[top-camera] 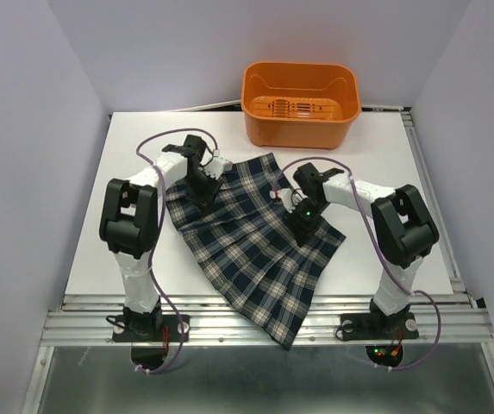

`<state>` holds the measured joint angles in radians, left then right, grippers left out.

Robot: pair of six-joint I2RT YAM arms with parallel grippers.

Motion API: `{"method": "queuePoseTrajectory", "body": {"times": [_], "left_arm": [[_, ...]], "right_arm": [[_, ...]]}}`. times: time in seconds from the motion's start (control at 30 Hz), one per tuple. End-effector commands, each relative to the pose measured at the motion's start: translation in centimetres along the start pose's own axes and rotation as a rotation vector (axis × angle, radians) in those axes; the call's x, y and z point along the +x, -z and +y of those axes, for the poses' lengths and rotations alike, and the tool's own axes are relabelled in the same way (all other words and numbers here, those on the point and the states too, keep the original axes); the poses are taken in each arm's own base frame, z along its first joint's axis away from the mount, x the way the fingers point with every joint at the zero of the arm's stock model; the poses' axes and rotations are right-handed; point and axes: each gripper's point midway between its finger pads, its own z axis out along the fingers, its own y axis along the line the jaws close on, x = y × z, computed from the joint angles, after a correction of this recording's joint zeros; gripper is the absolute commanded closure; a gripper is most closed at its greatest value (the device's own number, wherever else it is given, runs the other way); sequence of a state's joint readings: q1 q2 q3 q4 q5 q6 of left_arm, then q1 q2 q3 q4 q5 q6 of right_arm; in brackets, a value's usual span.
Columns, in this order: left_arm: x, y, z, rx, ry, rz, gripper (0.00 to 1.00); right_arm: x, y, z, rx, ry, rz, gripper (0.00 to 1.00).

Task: Fold and stack the skirts
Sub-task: Fold the skirt

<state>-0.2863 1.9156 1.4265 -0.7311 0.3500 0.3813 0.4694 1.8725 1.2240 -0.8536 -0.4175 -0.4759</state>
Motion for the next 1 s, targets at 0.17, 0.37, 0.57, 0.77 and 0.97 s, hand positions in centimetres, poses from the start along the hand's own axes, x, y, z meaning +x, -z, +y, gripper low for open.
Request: {"method": "queuePoseTrajectory", "body": {"times": [0.17, 0.37, 0.57, 0.77, 0.97], "left_arm": [[-1.7, -4.4, -1.7, 0.026, -0.114, 0.105, 0.60], [-2.3, -7.6, -3.5, 0.068, -0.164, 0.151, 0.60], [0.3, -8.5, -6.4, 0.134, -0.228, 0.192, 0.60], [2.6, -7.0, -7.9, 0.149, -0.337, 0.183, 0.60], [0.5, -4.1, -9.3, 0.158, -0.491, 0.087, 0.55]], "right_arm": [[4.6, -2.5, 14.5, -0.307, 0.195, 0.230, 0.69], [0.9, 0.3, 20.4, -0.413, 0.284, 0.064, 0.68], [-7.4, 8.6, 14.4, -0.140, 0.230, -0.305, 0.69], [-10.4, 18.4, 1.2, 0.041, 0.011, -0.599, 0.40], [-9.7, 16.2, -7.4, 0.119, -0.130, -0.531, 0.30]]}}
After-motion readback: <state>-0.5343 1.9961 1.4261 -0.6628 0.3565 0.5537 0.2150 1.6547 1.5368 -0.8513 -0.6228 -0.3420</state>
